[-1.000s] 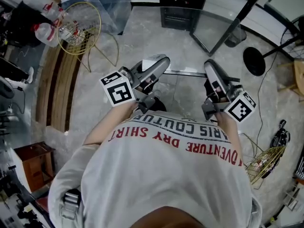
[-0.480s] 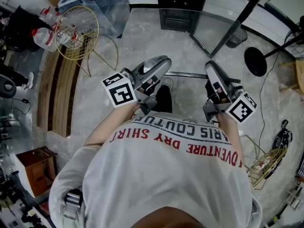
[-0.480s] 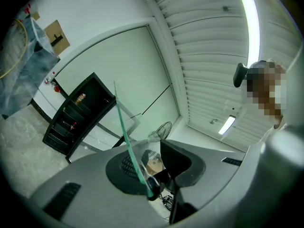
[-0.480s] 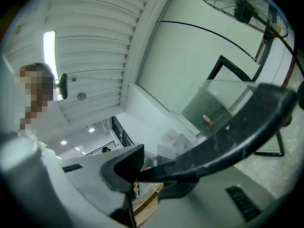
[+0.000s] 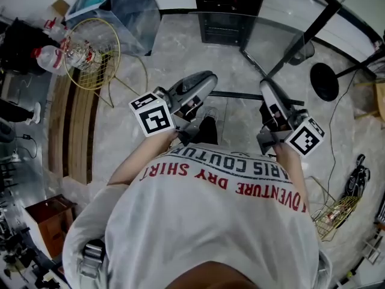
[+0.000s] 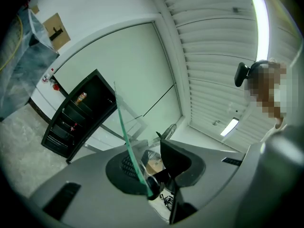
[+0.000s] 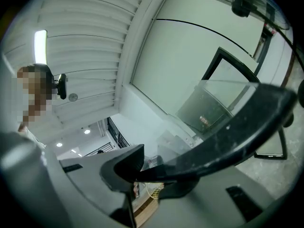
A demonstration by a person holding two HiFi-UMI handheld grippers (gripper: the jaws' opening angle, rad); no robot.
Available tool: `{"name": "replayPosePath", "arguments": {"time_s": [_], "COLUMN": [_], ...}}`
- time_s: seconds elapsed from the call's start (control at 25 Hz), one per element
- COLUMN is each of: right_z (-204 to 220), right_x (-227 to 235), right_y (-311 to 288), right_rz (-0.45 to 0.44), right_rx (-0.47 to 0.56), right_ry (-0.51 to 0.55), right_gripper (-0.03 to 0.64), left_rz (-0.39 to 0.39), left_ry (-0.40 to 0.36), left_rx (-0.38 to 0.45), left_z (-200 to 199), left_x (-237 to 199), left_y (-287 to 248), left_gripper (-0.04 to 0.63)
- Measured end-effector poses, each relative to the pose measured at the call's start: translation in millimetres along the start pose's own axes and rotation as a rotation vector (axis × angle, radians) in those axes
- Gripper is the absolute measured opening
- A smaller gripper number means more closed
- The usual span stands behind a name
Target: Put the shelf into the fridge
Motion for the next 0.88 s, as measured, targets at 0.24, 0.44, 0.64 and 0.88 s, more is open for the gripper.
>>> {"name": "replayPosePath", "arguments": {"time_s": [0.24, 0.44, 0.64, 0.88], "right_z": [-23, -36, -49, -81], "right_x": [49, 83, 109, 171], "right_y": [-48, -75, -96, -151], "right_rz": [0.027, 0.021, 0.040, 0.059], "right_rx": [0.017, 0.021, 0.035, 0.022], "right_ry": [-0.032, -0.014, -0.001, -0.003], "right_gripper": [0.088, 0.089, 0.089, 0.089], "left_rz": [-0.006, 0.003, 0.025, 0.034], "left_ry": [-0.002, -0.024, -0.034, -0.023], "left_rx": [-0.018, -0.025, -0.031, -0.051], "left_z": [-49, -71, -94, -144], "left_x": [-41, -70, -92, -144], "left_y": [-40, -66, -90, -144], "left_gripper": [0.107, 0.109, 0.109, 0.110]}}
Point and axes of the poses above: the fingertips, and each gripper's own axes: y backward along the fingers, x to its right, z out of its underside, the point moved 1 cm from there along y, backward along the fingers, and after that the axes turned 12 degrees about -z, right-handed, at the moved point
